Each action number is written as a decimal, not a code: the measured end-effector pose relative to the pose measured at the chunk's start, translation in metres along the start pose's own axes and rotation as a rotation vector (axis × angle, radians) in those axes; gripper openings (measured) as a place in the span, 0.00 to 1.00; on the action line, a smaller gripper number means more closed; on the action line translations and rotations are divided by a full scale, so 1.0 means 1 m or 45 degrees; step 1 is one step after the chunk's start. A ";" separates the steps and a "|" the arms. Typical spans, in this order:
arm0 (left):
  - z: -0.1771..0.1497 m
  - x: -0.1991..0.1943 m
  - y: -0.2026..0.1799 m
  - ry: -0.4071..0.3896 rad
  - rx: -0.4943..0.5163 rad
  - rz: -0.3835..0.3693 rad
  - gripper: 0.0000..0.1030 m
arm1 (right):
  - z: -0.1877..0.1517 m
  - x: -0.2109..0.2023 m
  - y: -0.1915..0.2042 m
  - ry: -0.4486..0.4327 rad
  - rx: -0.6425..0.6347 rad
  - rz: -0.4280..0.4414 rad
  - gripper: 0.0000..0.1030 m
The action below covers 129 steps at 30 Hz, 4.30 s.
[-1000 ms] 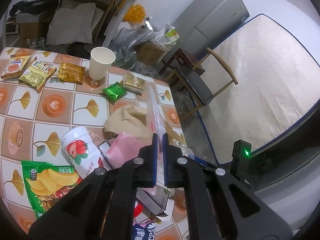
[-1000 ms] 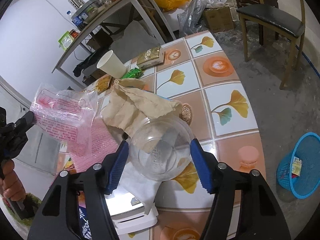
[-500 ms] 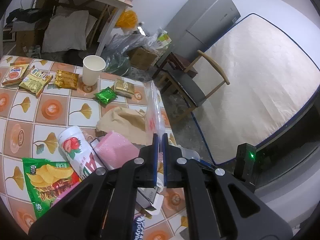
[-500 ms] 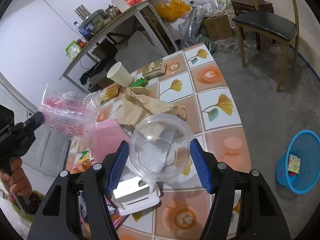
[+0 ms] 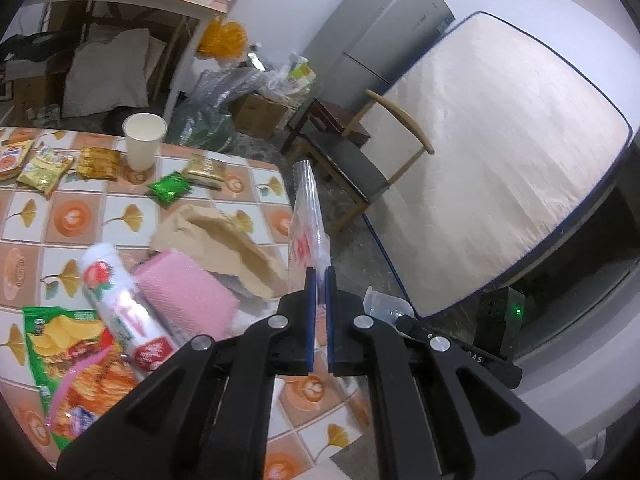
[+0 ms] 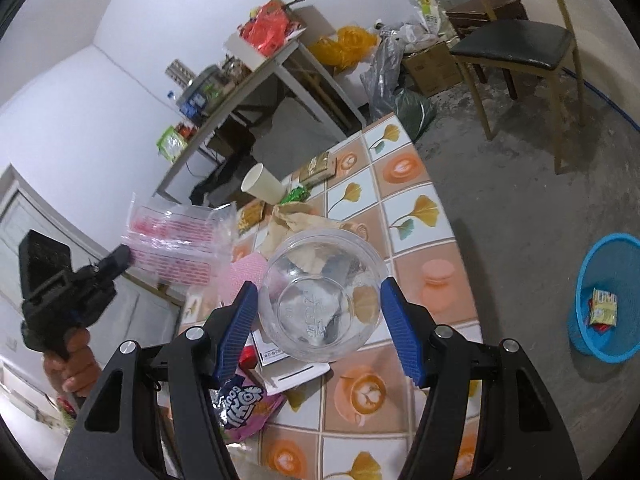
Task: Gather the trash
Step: 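Carry the plastic bag and clear bowl over the blue wastebasket, then open both tools to drop the bag and bowl into the wastebasket, then move both tools back to the table toward the brown paper, then grasp the crumpled brown paper with the left tool and lift it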
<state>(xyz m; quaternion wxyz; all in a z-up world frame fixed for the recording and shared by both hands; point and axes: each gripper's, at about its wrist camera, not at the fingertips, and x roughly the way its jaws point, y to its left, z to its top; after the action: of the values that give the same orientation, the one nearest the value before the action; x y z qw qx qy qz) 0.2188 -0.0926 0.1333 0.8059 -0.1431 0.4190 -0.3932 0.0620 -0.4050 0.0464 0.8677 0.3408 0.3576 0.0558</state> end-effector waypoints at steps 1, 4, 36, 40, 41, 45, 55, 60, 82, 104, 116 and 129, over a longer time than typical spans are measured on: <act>-0.002 0.006 -0.007 0.011 0.009 -0.012 0.02 | -0.001 -0.005 -0.004 -0.009 0.009 -0.004 0.60; -0.007 0.027 -0.025 0.050 0.032 -0.044 0.02 | -0.006 -0.029 -0.026 -0.050 0.051 -0.032 0.60; -0.160 0.447 -0.229 0.822 0.361 -0.065 0.06 | -0.035 -0.132 -0.364 -0.217 0.768 -0.602 0.61; -0.173 0.482 -0.215 0.886 0.326 0.066 0.43 | -0.029 -0.110 -0.394 -0.213 0.819 -0.647 0.74; -0.174 0.482 -0.210 0.878 0.305 0.096 0.43 | -0.030 -0.103 -0.402 -0.197 0.850 -0.682 0.74; -0.175 0.468 -0.197 0.861 0.257 0.080 0.44 | -0.049 -0.091 -0.412 -0.171 0.931 -0.643 0.74; -0.155 0.409 -0.189 0.708 0.313 0.069 0.53 | -0.080 -0.117 -0.389 -0.223 0.889 -0.621 0.74; -0.150 0.374 -0.185 0.653 0.304 0.043 0.58 | -0.082 -0.138 -0.359 -0.249 0.802 -0.592 0.74; -0.057 0.097 -0.071 0.245 0.292 0.165 0.72 | -0.043 -0.088 -0.153 -0.047 0.368 -0.176 0.74; 0.048 0.142 0.056 0.367 0.238 0.411 0.72 | 0.004 0.065 -0.018 0.202 0.185 0.131 0.74; 0.046 0.204 0.108 0.562 0.230 0.502 0.47 | 0.018 0.105 -0.015 0.262 0.174 0.157 0.74; 0.044 0.192 0.112 0.509 0.271 0.501 0.00 | 0.016 0.103 -0.014 0.267 0.179 0.166 0.74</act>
<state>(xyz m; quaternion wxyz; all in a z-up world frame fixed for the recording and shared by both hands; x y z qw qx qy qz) 0.3762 -0.1684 -0.0106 0.7787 0.1064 0.5454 -0.2914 0.1468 -0.3894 -0.0143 0.7941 0.4155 0.4264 0.1221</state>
